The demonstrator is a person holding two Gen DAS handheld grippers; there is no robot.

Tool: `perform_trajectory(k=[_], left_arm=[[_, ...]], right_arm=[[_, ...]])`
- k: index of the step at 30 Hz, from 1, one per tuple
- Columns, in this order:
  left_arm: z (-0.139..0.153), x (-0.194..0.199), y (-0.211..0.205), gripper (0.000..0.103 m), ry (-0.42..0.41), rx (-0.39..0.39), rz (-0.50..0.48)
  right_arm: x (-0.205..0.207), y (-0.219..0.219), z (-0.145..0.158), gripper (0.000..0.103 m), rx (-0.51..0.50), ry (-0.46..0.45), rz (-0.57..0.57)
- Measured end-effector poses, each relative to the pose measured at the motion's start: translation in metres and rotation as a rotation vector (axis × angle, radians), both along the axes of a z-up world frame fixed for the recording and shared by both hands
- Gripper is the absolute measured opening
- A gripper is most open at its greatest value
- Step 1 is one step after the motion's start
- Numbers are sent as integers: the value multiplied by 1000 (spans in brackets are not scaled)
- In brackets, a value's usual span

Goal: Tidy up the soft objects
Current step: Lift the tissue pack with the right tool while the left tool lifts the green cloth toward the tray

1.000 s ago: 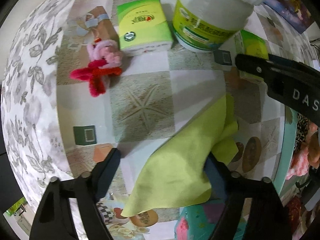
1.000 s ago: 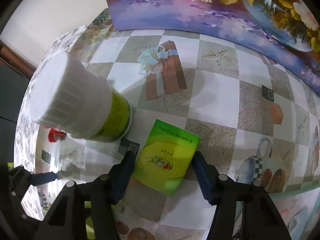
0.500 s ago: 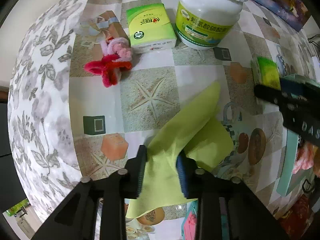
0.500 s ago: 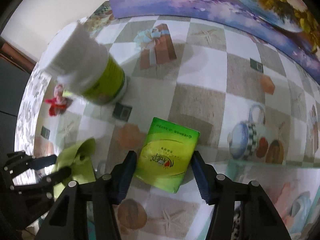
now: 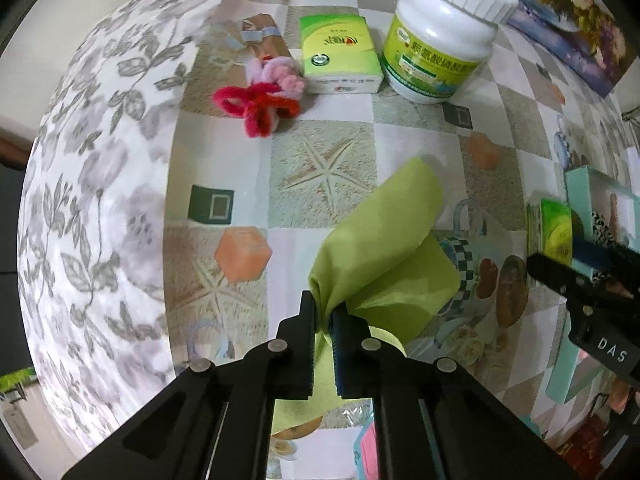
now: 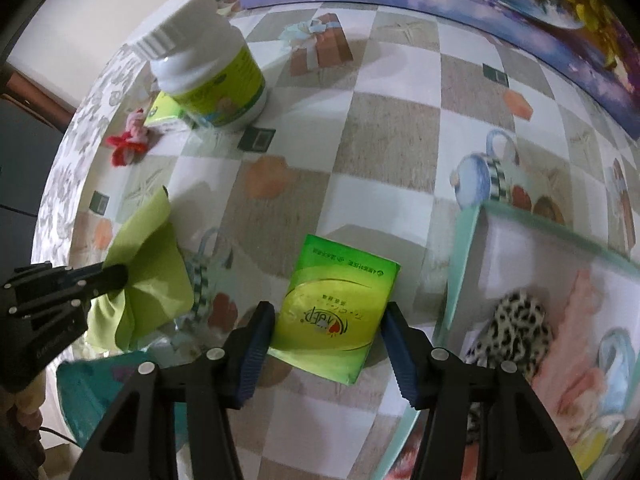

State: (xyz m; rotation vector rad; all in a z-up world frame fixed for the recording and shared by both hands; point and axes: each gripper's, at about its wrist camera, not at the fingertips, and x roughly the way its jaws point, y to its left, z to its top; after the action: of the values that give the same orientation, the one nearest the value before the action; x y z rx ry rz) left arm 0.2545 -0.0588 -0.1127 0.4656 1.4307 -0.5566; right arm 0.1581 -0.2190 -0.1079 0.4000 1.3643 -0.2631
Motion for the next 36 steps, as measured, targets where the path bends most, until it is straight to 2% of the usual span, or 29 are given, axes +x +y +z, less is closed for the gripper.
perform_trajectory(k=[6,11,18,24,32,36], left_arm=[[13,-8,24,7,-21,-33,49],[35,-16,37,6,-47,-56,75],[67,-35,55,6,-105,-110,110],[99,-49,61,6,-147,-176,135],[133,-46,56,6,-183,-313,223],[160,-54,55,6,-244,-348,242]], right_arm=[[-26,-5,8,56,58,-44,-37],[-49,0,19,56,80,-85,-66],[-74,4,53,56,74,-147,-80],[-88,10,74,56,48,-225,-107],[-111,12,105,56,39,-352,-147],[-118,8,121,56,11,-398,-155]])
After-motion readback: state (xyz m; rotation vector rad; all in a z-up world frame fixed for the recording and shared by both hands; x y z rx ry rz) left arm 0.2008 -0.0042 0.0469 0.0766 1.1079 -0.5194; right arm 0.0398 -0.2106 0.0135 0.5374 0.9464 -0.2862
